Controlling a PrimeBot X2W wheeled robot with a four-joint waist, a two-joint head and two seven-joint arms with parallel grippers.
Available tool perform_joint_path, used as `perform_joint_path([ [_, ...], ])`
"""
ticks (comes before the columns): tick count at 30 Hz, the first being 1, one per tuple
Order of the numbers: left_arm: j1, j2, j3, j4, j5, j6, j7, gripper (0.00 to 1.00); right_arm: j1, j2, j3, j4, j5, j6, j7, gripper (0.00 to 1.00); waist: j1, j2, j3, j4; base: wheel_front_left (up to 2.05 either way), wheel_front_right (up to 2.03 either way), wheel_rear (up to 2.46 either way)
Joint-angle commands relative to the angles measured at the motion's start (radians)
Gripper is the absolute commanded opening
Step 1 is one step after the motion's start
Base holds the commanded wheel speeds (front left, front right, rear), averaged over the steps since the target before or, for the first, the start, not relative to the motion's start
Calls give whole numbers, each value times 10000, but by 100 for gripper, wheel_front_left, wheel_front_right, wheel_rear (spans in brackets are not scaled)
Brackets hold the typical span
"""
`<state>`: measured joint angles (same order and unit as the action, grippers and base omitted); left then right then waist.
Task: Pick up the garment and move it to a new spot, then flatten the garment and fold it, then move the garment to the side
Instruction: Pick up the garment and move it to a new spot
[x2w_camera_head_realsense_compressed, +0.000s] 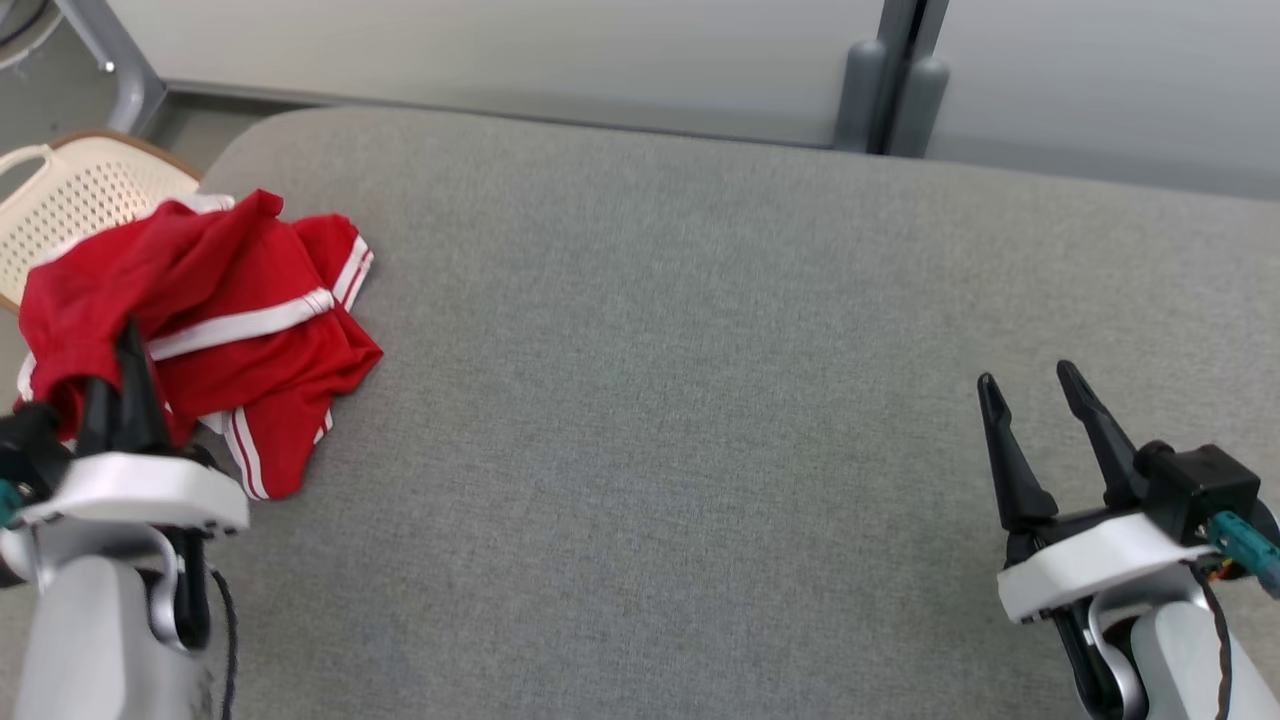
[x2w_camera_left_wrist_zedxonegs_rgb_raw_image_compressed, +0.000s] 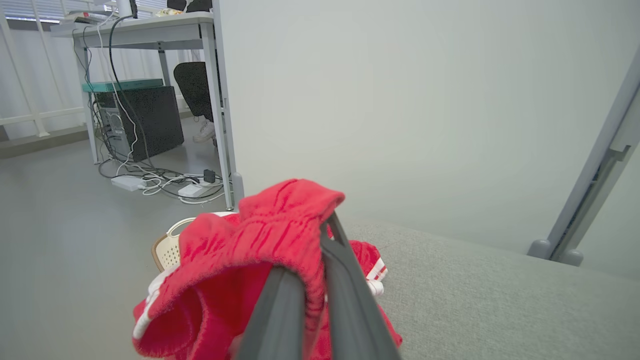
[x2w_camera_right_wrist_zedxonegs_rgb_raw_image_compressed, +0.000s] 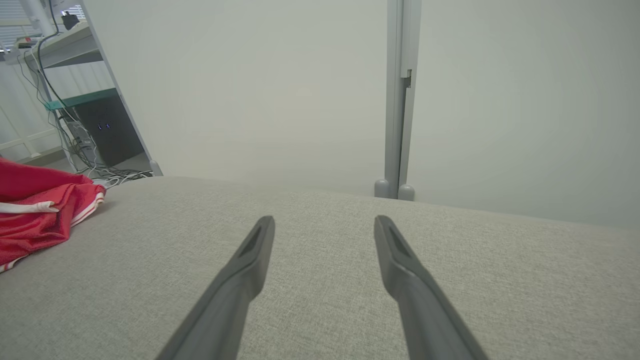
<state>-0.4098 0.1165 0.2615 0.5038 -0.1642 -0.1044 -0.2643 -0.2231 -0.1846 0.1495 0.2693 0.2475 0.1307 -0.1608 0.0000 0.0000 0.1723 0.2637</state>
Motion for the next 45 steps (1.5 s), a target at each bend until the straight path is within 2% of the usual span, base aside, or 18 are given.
perform_joint_path([
  [1, 315, -37, -120, -310, 143, -20, -2, 0, 174, -21, -15, -25, 65, -1, -68, 100, 0, 0, -493, -117, 0, 0, 0],
  [5, 1549, -333, -631, -1642, 331, -16, 75, 0, 553, 90, 10, -146, 94, 0, -4, 100, 0, 0, -924, -360, 0, 0, 0],
  [10, 2696, -561, -1549, -3250, 222, 7, 764, 0, 797, 219, -31, -398, 147, -1, 74, 100, 0, 0, -1042, -880, 0, 0, 0],
  [17, 2837, -638, -3564, -4167, -76, -141, 1517, 0, 635, 352, -189, -800, 94, 0, 174, 100, 0, 0, -523, -1939, 0, 0, 0],
  [25, 1200, -638, -6312, -3542, -646, -251, 1617, 0, 93, 655, -353, -677, 194, -1, -223, 100, 0, 0, 629, -3750, 0, 0, 0],
  [28, 604, -644, -6884, -3272, -734, -256, 1568, 0, 17, 738, -410, -578, 228, 0, -332, 100, 0, 0, 865, -4182, 0, 0, 0],
  [30, -294, -639, -7577, -2985, -982, -262, 1377, 0, -150, 841, -439, -458, 258, 0, -479, 100, 0, 0, 1266, -4849, 0, 0, 0],
  [31, -294, -639, -7577, -2985, -982, -262, 1377, 0, -150, 841, -439, -458, 258, 0, -479, 100, 0, 0, 1266, -4849, 0, 0, 0],
  [36, -1685, -630, -8389, -2659, -1391, -32, 1076, 0, -375, 1020, -459, -257, 424, 0, -727, 100, 0, 0, 1891, -5773, 0, 0, 0],
  [41, -2415, -627, -8879, -1525, -1822, 129, 1207, 0, -504, 1163, -401, -1, 576, 0, -904, 100, 0, 0, 2341, -6195, 0, 0, 0],
  [42, -2504, -636, -8956, -1318, -1968, 137, 1157, 20, -531, 1172, -390, 48, 595, 0, -947, 100, 0, 0, 2383, -6214, 0, 0, 0],
  [43, -2527, -638, -9054, -1087, -2078, 131, 1176, 91, -536, 1186, -385, 93, 595, 0, -977, 100, 0, 0, 2404, -6217, 0, 0, 0],
  [44, -2588, -643, -9157, -929, -2164, 129, 1098, 100, -550, 1194, -400, 147, 588, 0, -987, 100, 0, 0, 2407, -6193, 0, 0, 0],
  [45, -2619, -640, -9272, -799, -2242, 117, 1046, 100, -570, 1201, -436, 192, 569, 0, -983, 100, 0, 0, 2381, -6135, 0, 0, 0],
])
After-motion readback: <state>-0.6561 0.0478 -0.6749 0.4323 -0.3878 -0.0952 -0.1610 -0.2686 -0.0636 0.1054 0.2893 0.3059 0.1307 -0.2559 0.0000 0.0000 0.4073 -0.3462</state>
